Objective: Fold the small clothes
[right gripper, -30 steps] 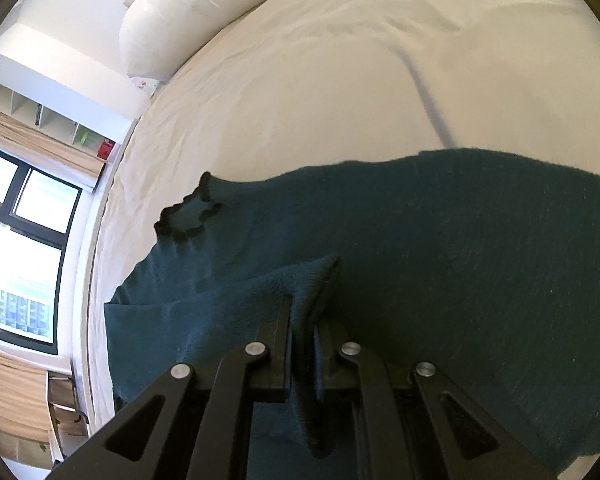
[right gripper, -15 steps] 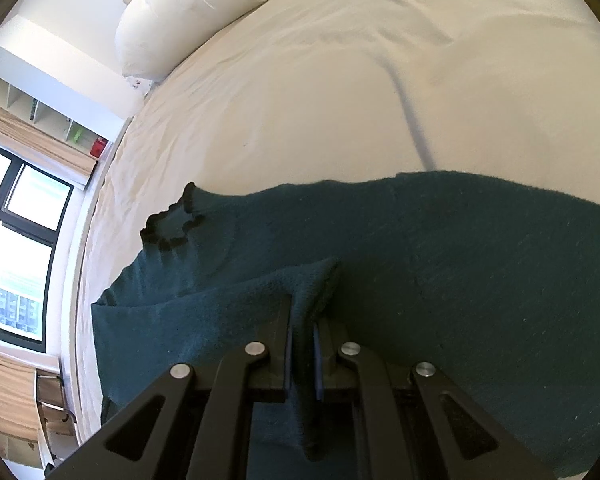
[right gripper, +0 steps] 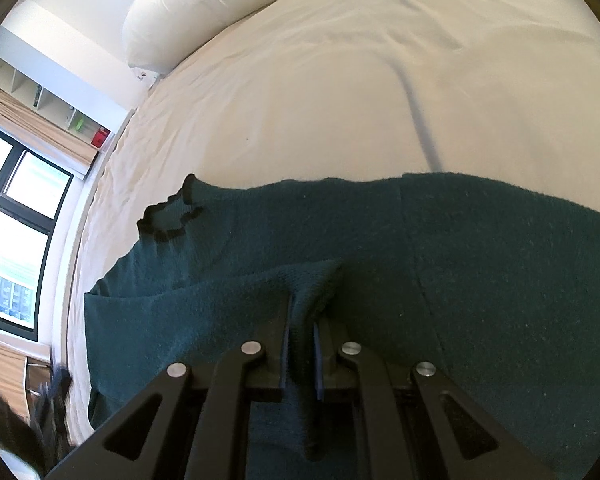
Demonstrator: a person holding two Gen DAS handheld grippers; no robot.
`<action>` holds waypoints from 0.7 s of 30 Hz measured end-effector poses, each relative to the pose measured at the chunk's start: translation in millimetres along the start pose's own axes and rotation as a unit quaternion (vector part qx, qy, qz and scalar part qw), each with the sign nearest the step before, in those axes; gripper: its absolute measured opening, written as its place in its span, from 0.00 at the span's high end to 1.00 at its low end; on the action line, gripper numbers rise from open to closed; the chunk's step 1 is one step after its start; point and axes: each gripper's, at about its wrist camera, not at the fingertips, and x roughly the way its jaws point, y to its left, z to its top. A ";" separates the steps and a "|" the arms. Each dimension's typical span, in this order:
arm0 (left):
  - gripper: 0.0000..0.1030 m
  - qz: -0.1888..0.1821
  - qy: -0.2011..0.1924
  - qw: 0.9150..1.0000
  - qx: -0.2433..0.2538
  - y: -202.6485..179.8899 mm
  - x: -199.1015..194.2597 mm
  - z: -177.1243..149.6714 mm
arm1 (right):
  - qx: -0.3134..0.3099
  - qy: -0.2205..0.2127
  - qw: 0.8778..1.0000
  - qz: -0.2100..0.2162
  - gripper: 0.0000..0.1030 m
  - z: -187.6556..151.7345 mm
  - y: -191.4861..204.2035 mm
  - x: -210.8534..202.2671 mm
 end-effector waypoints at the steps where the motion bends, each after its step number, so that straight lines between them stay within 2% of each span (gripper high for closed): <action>1: 0.88 0.008 0.006 1.000 -0.004 4.5 14.0 8.2 | 0.001 -0.001 1.000 0.000 0.91 -0.1 -0.6 0.3; 3: 0.88 0.022 0.022 0.999 -0.006 10.1 35.6 14.6 | 0.004 -0.005 1.000 0.006 0.91 -0.7 -3.9 0.2; 5: 0.88 0.037 0.075 0.996 -0.009 18.0 72.3 13.1 | 0.009 -0.006 1.000 0.014 0.91 -1.2 -6.9 0.6; 6: 0.88 0.040 0.087 0.995 -0.014 20.8 80.8 9.5 | 0.012 -0.006 1.000 0.019 0.91 -1.4 -9.4 -0.2; 8: 0.88 0.032 0.081 0.996 -0.024 27.0 89.4 0.0 | 0.018 -0.007 1.000 0.022 0.89 -2.6 -13.1 -4.3; 10: 0.88 0.044 0.076 0.996 -0.010 22.0 88.1 0.2 | 0.033 -0.018 0.999 0.010 0.87 -4.9 -19.4 -14.5; 12: 0.88 0.052 0.078 0.996 -0.001 18.7 89.1 2.9 | 0.053 -0.045 0.997 -0.031 0.86 -9.8 -21.7 -32.1; 13: 0.88 0.050 0.081 0.995 -0.002 19.3 88.1 5.4 | 0.055 -0.071 0.994 -0.057 0.79 -13.9 -17.6 -45.9; 14: 0.87 0.044 0.083 0.996 -0.007 21.1 85.5 8.6 | 0.048 -0.091 0.993 -0.059 0.77 -16.8 -11.8 -54.9; 15: 0.87 0.037 0.080 0.996 -0.015 23.2 82.1 10.8 | 0.036 -0.106 0.993 -0.040 0.77 -19.7 -3.4 -62.4; 16: 0.87 0.026 0.067 0.997 -0.031 27.8 75.3 14.5 | 0.021 -0.109 0.994 0.001 0.74 -22.7 9.3 -65.5; 17: 0.87 0.024 0.055 0.997 -0.044 29.8 67.8 13.0 | 0.009 -0.102 0.994 0.028 0.69 -24.4 19.1 -63.2; 19: 0.87 0.024 0.041 0.996 -0.071 41.4 60.8 14.0 | -0.020 -0.073 0.994 0.077 0.60 -27.0 42.1 -47.1; 21: 0.87 0.023 0.064 0.994 -0.091 53.4 72.6 14.4 | -0.032 -0.041 0.993 0.106 0.58 -29.8 54.0 -20.8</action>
